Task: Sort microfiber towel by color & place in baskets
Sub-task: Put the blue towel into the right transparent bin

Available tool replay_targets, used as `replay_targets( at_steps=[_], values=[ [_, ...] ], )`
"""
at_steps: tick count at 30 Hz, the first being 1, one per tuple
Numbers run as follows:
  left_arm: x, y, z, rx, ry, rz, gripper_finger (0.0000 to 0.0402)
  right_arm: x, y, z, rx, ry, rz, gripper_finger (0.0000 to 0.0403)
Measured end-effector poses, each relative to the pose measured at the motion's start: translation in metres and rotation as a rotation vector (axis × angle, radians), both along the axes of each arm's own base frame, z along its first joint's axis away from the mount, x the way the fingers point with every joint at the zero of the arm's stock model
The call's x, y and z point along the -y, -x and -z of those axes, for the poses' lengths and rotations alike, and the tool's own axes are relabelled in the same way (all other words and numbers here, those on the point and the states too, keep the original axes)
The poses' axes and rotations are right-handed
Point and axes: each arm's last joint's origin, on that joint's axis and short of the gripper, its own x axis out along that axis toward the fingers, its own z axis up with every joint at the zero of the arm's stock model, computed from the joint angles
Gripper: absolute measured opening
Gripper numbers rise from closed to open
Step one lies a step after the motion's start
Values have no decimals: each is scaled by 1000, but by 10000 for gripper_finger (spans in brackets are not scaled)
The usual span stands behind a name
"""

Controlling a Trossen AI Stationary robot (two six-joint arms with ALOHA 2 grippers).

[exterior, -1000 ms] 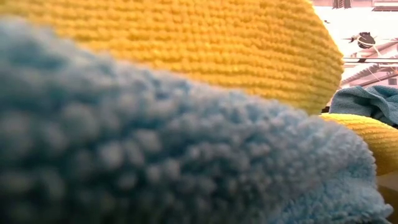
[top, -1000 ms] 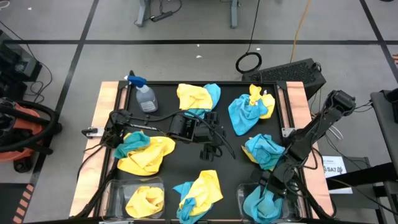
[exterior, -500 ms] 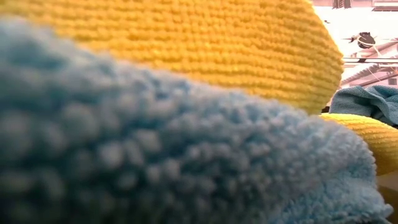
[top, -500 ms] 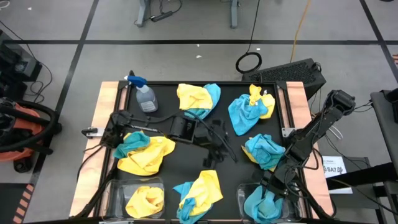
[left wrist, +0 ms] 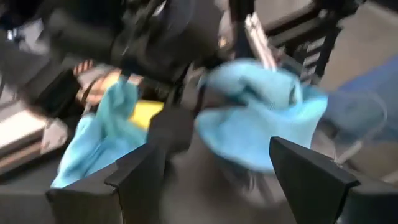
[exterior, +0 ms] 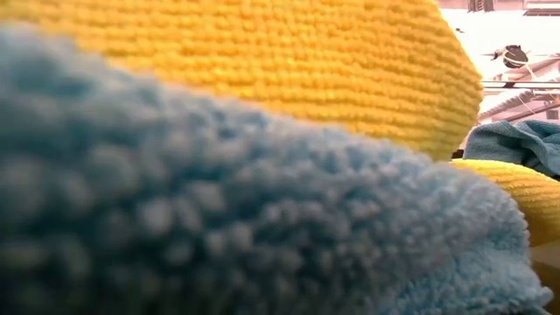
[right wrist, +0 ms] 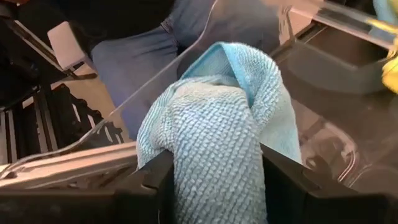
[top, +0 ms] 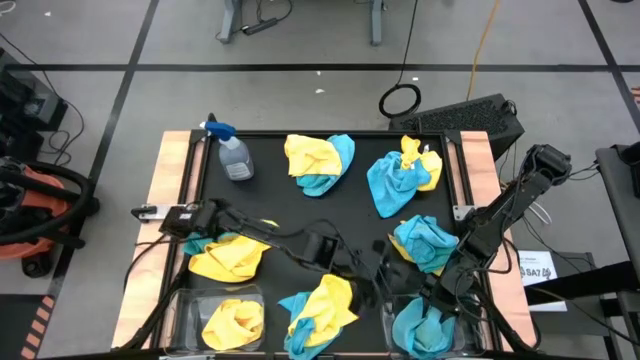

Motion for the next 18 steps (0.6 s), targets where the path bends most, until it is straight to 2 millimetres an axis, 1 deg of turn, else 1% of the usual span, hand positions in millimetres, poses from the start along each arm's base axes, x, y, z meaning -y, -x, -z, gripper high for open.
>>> replay_targets(
  at_steps=[4,8,11,15,18],
  values=[
    [18,-8,11,78,32,24,294,-1,2,-1,-13,-16,-30,166],
    [29,-12,22,113,46,37,294,0,4,-7,-10,-49,-62,166],
    [33,-11,24,104,71,6,294,-1,5,-20,40,-73,-84,166],
    [37,-10,24,81,134,-28,294,1,10,-36,85,-56,-123,167],
    [39,-9,25,74,145,-35,294,4,12,-47,99,-53,-132,167]
  ],
)
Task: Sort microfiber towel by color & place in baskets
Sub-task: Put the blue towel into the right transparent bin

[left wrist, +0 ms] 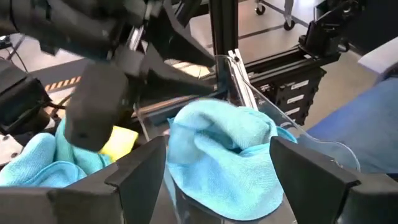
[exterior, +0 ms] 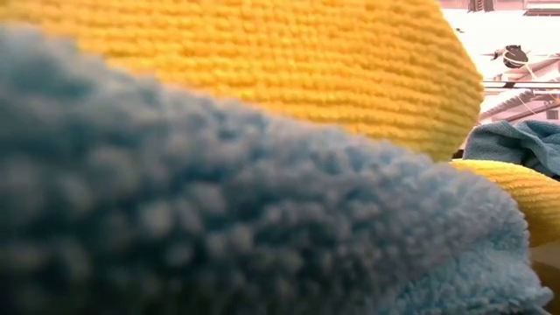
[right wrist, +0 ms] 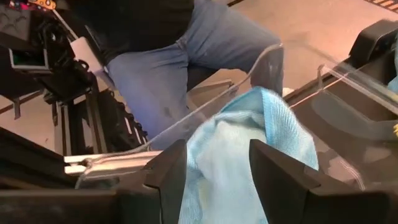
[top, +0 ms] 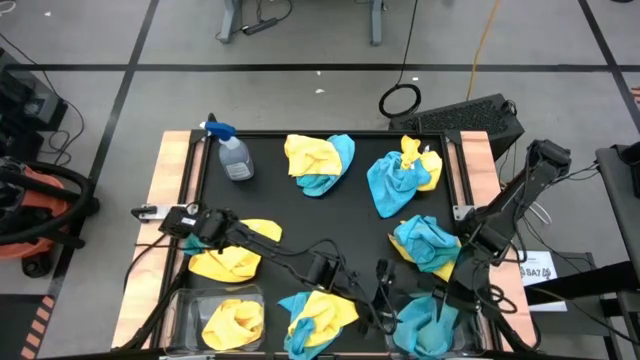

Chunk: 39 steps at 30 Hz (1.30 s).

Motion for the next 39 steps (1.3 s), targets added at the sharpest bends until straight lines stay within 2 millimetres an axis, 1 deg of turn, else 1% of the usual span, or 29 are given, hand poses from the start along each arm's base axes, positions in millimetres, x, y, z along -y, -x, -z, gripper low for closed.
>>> replay_targets(
  at_steps=[2,5,8,12,16,18,23,29,32,36,39],
  values=[
    [2,1,0,-5,5,-31,294,0,2,-3,2,-3,-8,166],
    [4,2,1,-16,3,-72,294,-2,5,-2,-2,8,-27,162],
    [5,3,2,-21,5,-95,294,-7,6,4,1,42,-57,141],
    [6,5,4,-39,9,-125,294,-15,4,15,50,120,-106,91],
    [6,5,4,-50,15,-155,294,-21,-1,26,127,206,-113,26],
    [6,5,4,-50,15,-158,294,-23,-4,30,161,237,-107,7],
    [5,6,6,-62,1,-174,294,-31,-9,44,147,281,-124,14],
    [2,6,9,-88,-15,-182,294,-38,-15,70,70,372,-141,2],
    [0,6,10,-101,-22,-186,294,-40,-17,78,44,394,-140,3],
    [0,6,10,-107,-25,-187,294,-40,-17,77,39,379,-130,3],
    [0,7,11,-117,-30,-187,294,-41,-17,64,57,350,-123,5]
  ],
)
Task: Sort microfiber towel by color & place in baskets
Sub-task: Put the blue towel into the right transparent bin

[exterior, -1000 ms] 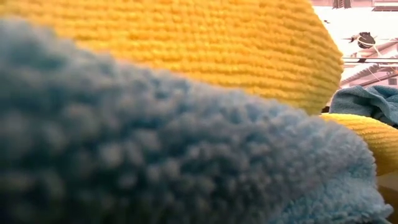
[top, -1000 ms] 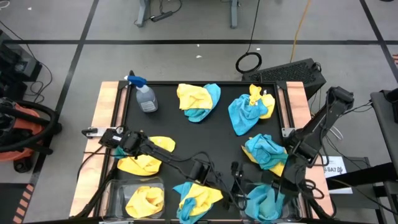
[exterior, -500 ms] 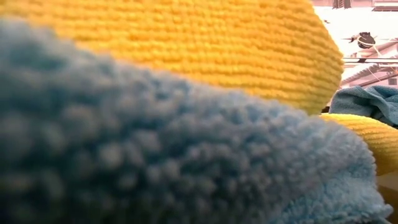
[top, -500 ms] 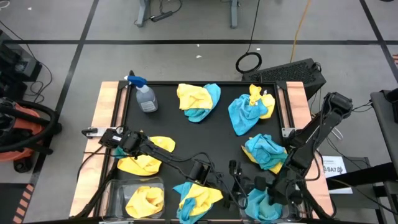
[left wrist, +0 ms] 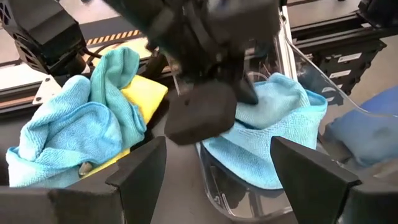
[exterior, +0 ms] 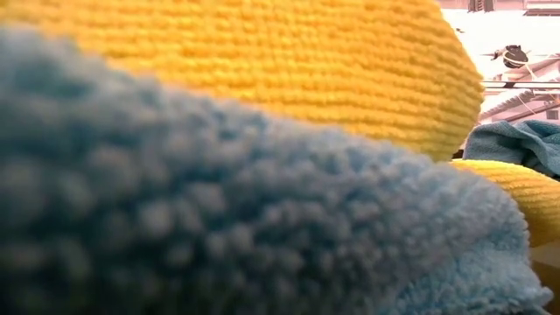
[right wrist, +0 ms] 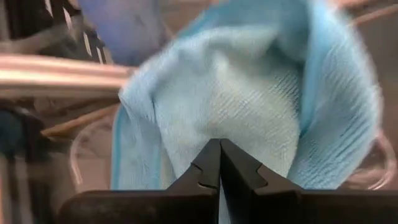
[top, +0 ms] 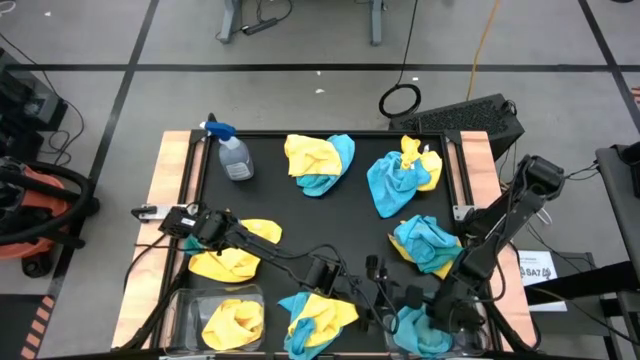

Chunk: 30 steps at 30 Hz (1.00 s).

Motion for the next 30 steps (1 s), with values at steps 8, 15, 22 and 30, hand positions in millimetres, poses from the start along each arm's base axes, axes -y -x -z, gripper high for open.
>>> replay_targets(
  at_steps=[8,15,22,30],
  values=[
    [2,2,2,-23,-2,1,294,7,6,-54,56,-98,8,35],
    [2,5,6,-72,-24,-32,294,30,18,-86,115,-38,95,84],
    [-2,13,10,-135,-132,-130,294,57,32,-99,171,21,246,135],
    [-26,21,-3,-198,-271,-253,294,80,43,-106,257,109,419,179]
  ],
)
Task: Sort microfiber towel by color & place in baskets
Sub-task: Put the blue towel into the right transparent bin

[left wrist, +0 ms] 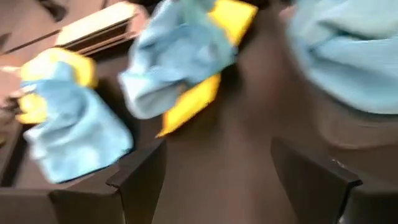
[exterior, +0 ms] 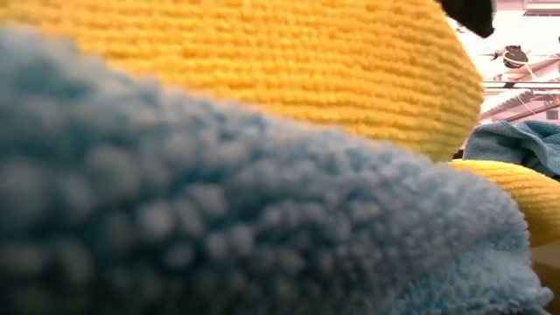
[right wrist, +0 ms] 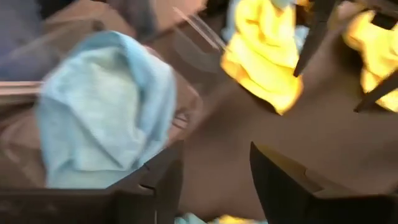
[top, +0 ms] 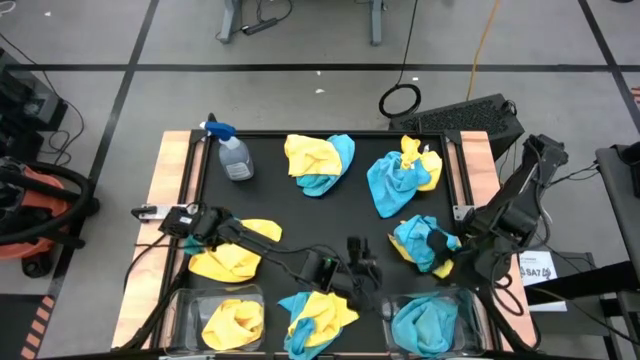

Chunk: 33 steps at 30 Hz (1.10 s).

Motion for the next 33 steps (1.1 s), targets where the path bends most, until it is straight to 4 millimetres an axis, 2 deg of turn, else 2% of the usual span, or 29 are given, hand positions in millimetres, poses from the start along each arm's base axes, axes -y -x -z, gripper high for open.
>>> replay_targets(
  at_steps=[6,13,16,23,29,33],
  values=[
    [-29,0,5,-101,-64,-84,294,9,5,2,-24,28,81,184],
    [-75,-5,8,-172,-92,-172,294,10,4,12,-24,55,110,176],
    [-96,-9,9,-186,-101,-199,294,10,3,15,-13,61,123,176],
    [-160,-16,8,-202,-112,-294,294,14,-2,15,-9,57,167,176],
    [-215,-19,7,-160,8,-361,294,17,-5,15,-10,58,196,176],
    [-235,-23,4,-104,84,-343,294,17,-6,15,-11,57,200,176]
  ],
)
